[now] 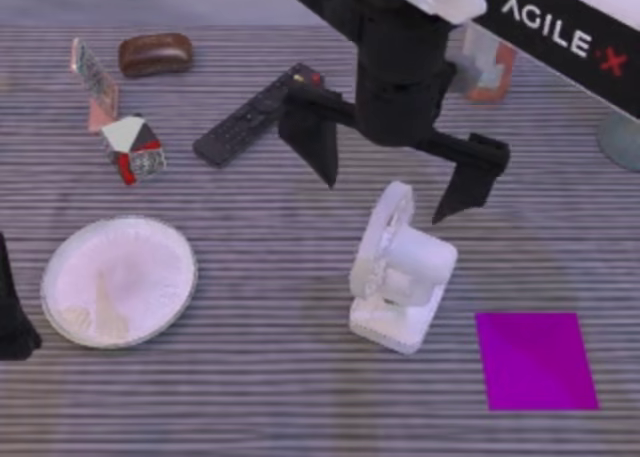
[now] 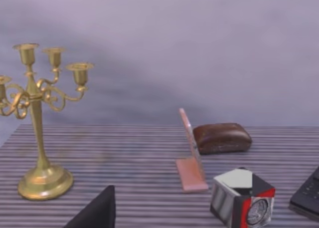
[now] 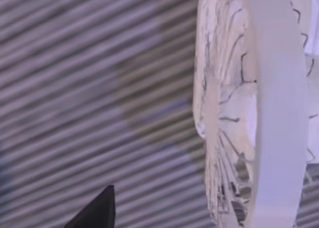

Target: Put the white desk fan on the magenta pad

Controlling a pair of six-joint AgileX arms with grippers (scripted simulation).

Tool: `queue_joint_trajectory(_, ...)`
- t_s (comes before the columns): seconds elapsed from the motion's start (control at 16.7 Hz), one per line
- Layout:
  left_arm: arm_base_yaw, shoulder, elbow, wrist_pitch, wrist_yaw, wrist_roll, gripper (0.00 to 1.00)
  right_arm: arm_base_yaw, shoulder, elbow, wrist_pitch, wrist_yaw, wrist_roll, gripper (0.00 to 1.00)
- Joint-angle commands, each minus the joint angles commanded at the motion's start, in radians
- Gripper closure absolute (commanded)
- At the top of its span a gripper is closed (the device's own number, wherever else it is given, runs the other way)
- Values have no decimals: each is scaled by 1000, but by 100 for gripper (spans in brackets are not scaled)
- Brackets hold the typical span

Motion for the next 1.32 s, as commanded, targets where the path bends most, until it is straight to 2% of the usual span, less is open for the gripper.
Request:
queue_joint_trajectory(0.3, 0, 0, 0, 0, 0, 0, 0, 4, -22, -171, 144, 0, 4, 0)
queue_joint_trajectory(0.6, 0, 0, 0, 0, 0, 0, 0, 4, -24, -183, 156, 0, 4, 0)
queue_joint_trajectory(1.32, 0, 0, 0, 0, 0, 0, 0, 4, -24, -183, 156, 0, 4, 90)
